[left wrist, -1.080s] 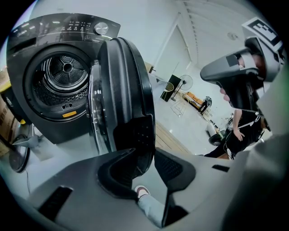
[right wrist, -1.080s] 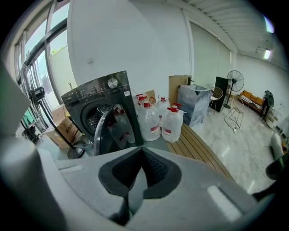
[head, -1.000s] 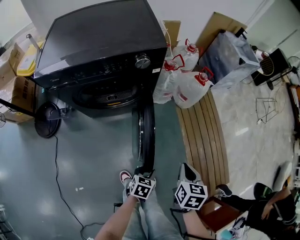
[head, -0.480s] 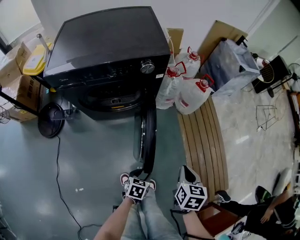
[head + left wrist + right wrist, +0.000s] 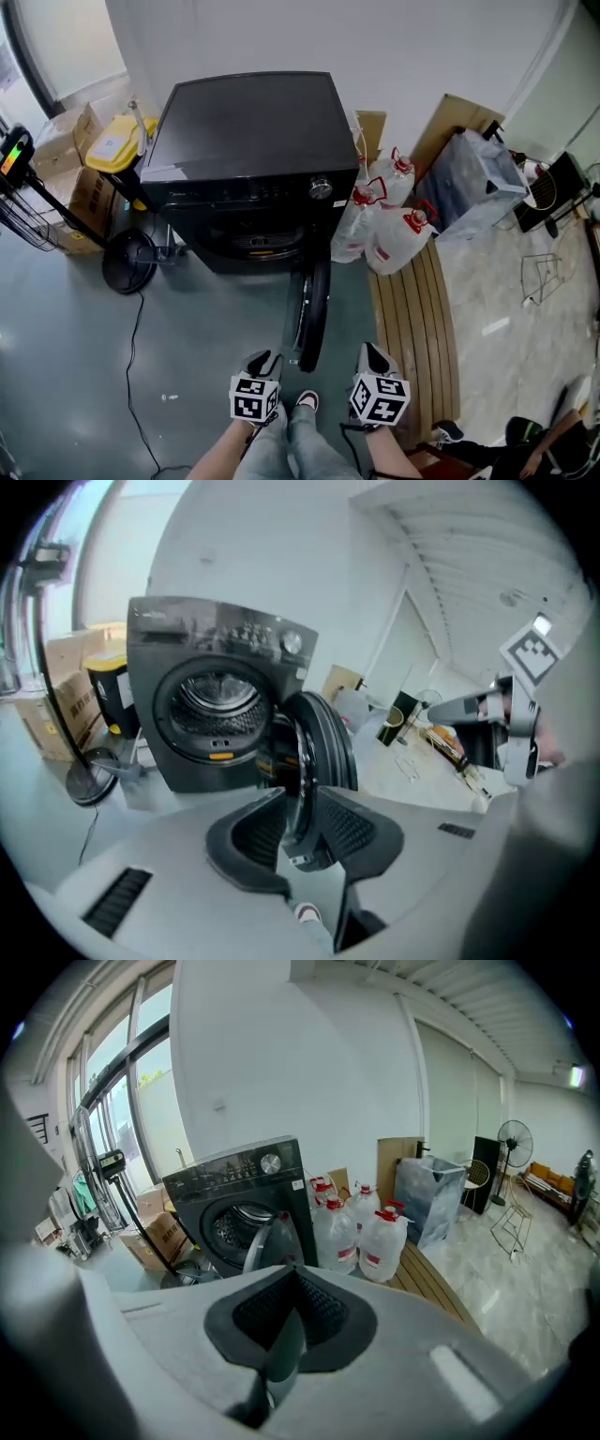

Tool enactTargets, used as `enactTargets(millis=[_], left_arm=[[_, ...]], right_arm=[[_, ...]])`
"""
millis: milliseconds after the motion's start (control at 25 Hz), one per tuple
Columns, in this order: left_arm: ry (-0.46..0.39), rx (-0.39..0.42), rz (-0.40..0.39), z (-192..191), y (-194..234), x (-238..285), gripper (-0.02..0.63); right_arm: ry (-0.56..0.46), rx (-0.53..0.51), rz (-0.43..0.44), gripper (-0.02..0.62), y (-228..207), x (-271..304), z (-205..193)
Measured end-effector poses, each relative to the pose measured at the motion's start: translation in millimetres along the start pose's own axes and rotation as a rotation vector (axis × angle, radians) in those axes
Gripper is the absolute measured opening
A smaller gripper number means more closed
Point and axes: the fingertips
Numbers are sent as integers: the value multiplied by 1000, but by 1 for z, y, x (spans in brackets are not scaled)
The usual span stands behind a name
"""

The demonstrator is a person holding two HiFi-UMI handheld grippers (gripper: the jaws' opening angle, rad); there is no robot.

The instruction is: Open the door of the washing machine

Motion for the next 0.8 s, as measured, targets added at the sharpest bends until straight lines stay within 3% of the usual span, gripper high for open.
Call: enactTargets(millis=[200,480,800], left_arm=[[-234,-57,111,74,31,-76,74],[-458,-52,232,138,43,-173,23],[-548,-80,318,181,55,-229,6]], right_arm=[[-49,-55,45,5,17,-12,37],[-135,-102,126,5,44,-40,96],[-288,-237,193,5,88,-79,172]])
Point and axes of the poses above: the fingertips, and each gripper's own axes: x forward along the fingers, y to its left, z out of its top, and after that the axes turned 3 degrees about y, right-handed
